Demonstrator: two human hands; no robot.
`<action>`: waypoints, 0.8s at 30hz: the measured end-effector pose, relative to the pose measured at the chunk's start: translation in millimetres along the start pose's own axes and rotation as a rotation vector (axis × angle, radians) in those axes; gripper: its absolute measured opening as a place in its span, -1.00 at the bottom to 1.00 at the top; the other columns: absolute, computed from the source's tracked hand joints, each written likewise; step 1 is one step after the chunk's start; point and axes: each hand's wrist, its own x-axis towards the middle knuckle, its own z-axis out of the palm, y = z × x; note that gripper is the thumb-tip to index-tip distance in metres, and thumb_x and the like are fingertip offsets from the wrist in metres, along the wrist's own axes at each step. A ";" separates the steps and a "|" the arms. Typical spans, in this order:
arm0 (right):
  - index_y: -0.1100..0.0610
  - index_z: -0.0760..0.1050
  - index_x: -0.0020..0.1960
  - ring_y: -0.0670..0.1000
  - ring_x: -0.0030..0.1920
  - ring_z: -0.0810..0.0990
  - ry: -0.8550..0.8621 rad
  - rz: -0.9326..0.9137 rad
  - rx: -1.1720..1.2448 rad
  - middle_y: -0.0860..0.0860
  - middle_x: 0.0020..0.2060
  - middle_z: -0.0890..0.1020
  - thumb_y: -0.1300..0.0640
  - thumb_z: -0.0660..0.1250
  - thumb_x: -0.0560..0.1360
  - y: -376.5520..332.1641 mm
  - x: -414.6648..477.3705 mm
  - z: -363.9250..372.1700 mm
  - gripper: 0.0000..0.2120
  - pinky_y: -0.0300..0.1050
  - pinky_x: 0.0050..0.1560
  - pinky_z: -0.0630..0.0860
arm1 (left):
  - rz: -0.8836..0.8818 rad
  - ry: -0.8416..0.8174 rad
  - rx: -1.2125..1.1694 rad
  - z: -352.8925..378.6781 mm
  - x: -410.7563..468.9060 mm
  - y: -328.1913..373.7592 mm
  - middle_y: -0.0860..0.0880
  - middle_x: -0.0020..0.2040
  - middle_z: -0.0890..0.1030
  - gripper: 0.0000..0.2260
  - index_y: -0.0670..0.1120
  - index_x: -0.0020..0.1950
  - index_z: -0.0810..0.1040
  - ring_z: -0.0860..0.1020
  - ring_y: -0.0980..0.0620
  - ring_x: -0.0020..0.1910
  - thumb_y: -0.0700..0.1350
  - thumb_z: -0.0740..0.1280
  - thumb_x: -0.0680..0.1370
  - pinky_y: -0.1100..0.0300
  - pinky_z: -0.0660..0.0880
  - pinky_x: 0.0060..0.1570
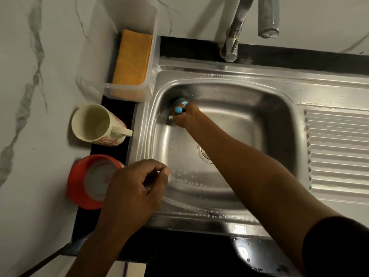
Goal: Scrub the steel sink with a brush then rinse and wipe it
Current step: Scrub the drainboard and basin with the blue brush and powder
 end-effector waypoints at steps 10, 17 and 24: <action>0.09 0.28 -0.33 -0.07 -0.71 0.32 0.004 -0.117 0.182 -0.02 -0.62 0.36 0.28 0.18 0.63 -41.8 20.2 -24.0 -0.64 -0.33 -0.66 0.27 | 0.025 -0.039 0.010 3.9 3.8 -1.5 0.19 -0.26 0.65 -0.89 0.04 -0.09 0.68 0.67 0.13 -0.21 -0.09 0.42 0.62 0.36 0.52 -0.23; 0.15 0.34 -0.22 -0.13 -0.68 0.27 -0.134 0.062 -0.109 -0.01 -0.53 0.35 0.22 0.08 0.66 3.9 19.6 -8.1 -0.72 -0.35 -0.68 0.24 | 0.020 -0.052 0.025 1.4 6.9 0.6 0.22 -0.24 0.65 -0.92 0.03 -0.07 0.70 0.67 0.16 -0.18 -0.10 0.44 0.60 0.42 0.51 -0.19; 0.19 0.39 0.18 -0.13 -0.62 0.30 -0.132 -0.113 -0.760 -0.01 -0.50 0.37 0.04 0.13 0.72 3.8 -14.7 -7.7 -0.79 -0.29 -0.64 0.26 | 0.030 -0.104 0.022 7.0 10.1 0.6 0.22 -0.23 0.66 -0.92 0.02 -0.07 0.70 0.66 0.18 -0.18 -0.12 0.44 0.60 0.45 0.49 -0.20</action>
